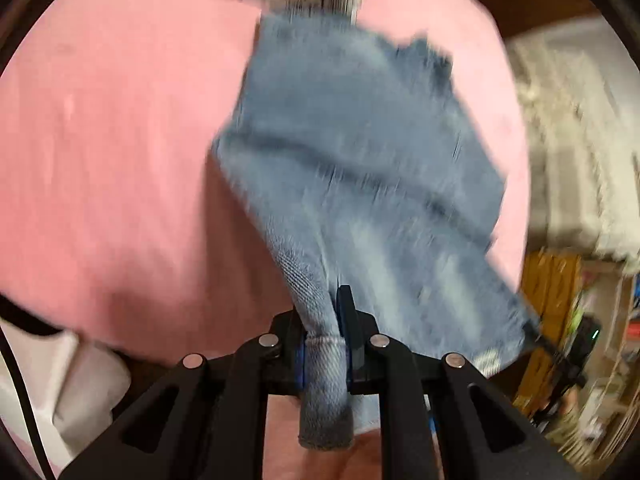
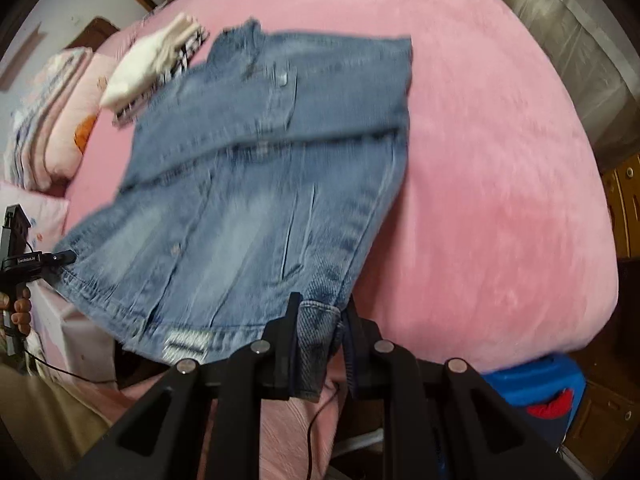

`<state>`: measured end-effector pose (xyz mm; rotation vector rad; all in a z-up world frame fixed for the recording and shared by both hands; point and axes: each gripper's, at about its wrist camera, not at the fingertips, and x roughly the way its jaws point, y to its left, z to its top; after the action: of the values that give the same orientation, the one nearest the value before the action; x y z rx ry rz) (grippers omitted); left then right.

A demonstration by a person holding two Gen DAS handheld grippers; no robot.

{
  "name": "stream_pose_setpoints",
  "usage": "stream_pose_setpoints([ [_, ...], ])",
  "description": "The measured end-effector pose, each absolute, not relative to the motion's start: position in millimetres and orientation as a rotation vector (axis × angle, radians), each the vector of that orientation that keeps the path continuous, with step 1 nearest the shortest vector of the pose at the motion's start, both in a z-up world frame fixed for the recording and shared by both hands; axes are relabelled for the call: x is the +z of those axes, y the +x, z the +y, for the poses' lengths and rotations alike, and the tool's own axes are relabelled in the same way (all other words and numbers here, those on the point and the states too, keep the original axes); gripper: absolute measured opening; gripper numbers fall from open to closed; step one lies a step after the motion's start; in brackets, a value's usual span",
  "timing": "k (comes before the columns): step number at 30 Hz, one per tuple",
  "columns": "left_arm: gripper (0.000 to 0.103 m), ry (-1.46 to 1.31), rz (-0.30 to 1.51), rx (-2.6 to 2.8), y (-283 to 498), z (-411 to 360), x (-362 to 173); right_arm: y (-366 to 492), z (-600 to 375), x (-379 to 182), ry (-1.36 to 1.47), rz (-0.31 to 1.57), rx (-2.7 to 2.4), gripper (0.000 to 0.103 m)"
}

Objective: Fold large clothes
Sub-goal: 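Lift the hem with both tools and fold it over toward the collar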

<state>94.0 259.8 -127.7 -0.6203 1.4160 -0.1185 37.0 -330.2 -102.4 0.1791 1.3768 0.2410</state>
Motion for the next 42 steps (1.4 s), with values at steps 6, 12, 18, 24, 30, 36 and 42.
stream_pose_setpoints([
  [6,0.011,-0.668,1.294,-0.072,195,278,-98,137,-334,-72,0.280,1.258,0.281,0.017],
  [12,0.013,-0.677,1.287,0.050,307,286,-130,257,-331,-96,0.327,1.228,0.249,0.017],
  [18,0.043,-0.672,1.221,0.218,369,315,-162,343,-343,-146,0.445,1.215,0.057,0.034],
  [24,0.061,-0.549,1.176,0.239,393,320,-167,373,-332,-174,0.364,1.161,0.076,0.046],
  [30,0.061,-0.366,1.281,0.071,391,288,-205,368,-323,-210,0.253,1.231,0.132,0.047],
  [36,0.061,-0.221,1.344,0.007,387,259,-247,364,-304,-237,0.116,1.268,0.175,0.047],
  [42,0.064,-0.106,1.357,-0.001,393,240,-272,366,-293,-257,0.020,1.266,0.160,0.047],
])
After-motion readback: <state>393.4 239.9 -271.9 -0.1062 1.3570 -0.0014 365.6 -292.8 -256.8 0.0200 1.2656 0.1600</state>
